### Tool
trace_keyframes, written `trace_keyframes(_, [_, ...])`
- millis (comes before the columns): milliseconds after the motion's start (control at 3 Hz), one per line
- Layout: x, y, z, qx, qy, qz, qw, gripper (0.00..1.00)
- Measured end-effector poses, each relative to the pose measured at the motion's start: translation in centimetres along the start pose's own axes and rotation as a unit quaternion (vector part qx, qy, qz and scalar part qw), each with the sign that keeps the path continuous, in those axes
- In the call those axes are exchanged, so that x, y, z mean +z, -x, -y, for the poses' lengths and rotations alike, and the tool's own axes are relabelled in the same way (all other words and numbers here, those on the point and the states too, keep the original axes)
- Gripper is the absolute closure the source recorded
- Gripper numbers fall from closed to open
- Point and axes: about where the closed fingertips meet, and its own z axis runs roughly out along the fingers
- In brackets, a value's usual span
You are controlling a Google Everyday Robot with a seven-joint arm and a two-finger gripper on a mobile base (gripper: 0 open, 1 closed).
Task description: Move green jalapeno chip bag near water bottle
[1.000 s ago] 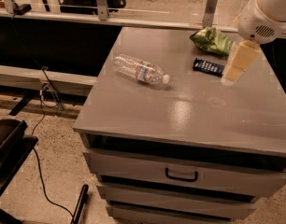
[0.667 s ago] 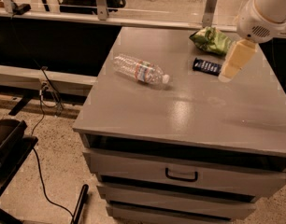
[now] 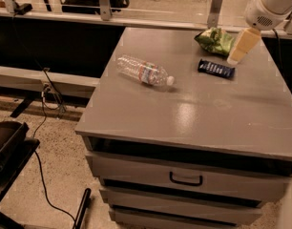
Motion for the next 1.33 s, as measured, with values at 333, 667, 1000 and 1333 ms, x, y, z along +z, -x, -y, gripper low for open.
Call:
trace_keyframes(333, [1.8, -0.4, 4.3, 0.027, -0.036, 0.024, 0.9987, 0.0])
trace_keyframes(667, [3.8, 0.3, 6.7, 0.062, -0.056, 0.067, 0.9943, 0.0])
trace_keyframes(1000, [6.5, 1.2, 7.7, 0.111, -0.057, 0.112, 0.9859, 0.0])
trace_keyframes(1333, [9.2, 1.7, 8.2, 0.159, -0.055, 0.137, 0.9762, 0.0])
